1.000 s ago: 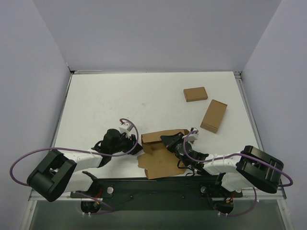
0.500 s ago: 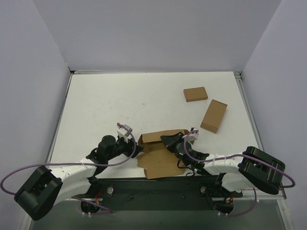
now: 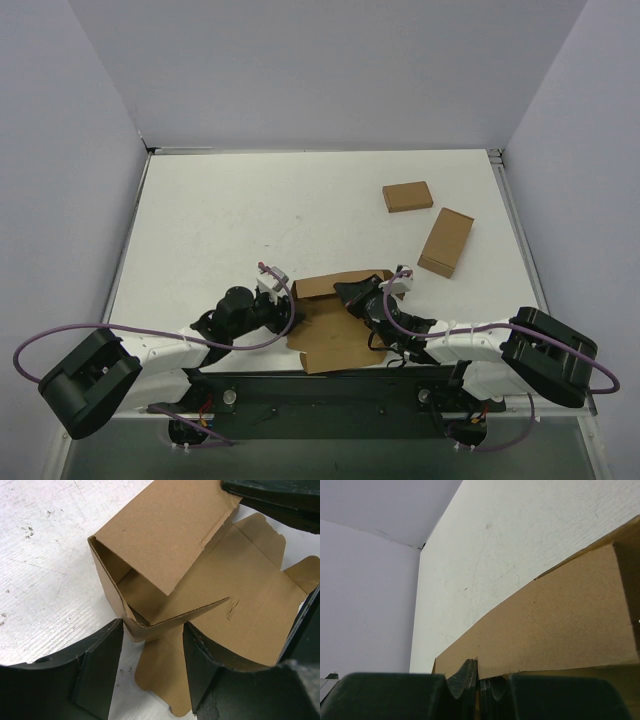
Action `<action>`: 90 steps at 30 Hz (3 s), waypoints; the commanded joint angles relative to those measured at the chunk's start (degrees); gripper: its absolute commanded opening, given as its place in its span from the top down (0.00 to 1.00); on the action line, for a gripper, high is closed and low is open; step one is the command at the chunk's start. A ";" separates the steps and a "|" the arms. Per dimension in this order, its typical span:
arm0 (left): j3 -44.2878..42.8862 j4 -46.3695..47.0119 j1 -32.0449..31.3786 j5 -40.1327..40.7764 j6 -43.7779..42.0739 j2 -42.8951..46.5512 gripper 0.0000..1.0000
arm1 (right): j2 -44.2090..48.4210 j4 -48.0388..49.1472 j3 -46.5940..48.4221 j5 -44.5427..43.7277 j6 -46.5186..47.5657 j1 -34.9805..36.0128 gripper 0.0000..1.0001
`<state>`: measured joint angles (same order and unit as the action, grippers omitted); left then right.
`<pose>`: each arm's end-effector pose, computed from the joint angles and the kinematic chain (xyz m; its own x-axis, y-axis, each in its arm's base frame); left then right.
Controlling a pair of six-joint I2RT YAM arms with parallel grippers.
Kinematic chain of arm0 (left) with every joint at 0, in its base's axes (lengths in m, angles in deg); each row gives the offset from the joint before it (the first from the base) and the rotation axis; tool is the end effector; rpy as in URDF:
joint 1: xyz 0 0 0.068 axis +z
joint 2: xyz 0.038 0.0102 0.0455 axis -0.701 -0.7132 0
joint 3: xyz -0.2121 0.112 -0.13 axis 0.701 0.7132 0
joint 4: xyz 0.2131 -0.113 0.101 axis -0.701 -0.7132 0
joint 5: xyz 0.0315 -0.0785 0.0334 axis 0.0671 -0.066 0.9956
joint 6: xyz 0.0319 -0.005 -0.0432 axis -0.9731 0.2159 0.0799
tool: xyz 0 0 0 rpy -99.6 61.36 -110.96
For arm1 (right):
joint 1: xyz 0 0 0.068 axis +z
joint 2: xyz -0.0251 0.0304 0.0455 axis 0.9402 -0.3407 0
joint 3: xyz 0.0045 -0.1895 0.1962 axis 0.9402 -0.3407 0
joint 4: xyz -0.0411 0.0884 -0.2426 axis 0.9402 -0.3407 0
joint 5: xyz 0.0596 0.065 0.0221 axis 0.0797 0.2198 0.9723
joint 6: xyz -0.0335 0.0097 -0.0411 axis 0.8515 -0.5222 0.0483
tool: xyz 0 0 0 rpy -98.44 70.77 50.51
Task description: Fold the paper box
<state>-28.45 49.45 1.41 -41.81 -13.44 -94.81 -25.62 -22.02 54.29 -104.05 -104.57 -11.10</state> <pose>0.1388 -0.1382 0.1407 -0.5044 0.0614 -0.8613 0.6677 0.6602 -0.3439 0.1308 0.1872 0.1744 -0.5393 0.7651 -0.3518 -0.1075 0.3519 0.9299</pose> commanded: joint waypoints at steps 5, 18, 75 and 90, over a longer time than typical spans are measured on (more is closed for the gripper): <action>-5.00 3.84 -5.07 7.91 -0.66 -3.41 0.41 | 2.69 -7.84 2.09 -2.94 -0.13 1.05 1.00; -7.99 1.11 -9.55 22.67 0.83 -6.75 0.42 | 6.04 -15.31 4.11 -2.59 -3.73 1.40 1.00; -18.80 -24.90 2.66 6.68 5.75 -5.17 0.95 | 42.51 -60.75 12.99 -1.45 39.15 1.31 0.22; -19.41 -25.43 3.72 7.99 7.42 -5.87 0.98 | 30.48 -57.50 11.66 -0.83 34.86 4.56 0.80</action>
<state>-45.24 24.40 4.52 -34.23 -7.45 -101.26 8.32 -81.28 65.77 -104.27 -68.31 -8.19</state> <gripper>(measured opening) 0.174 0.314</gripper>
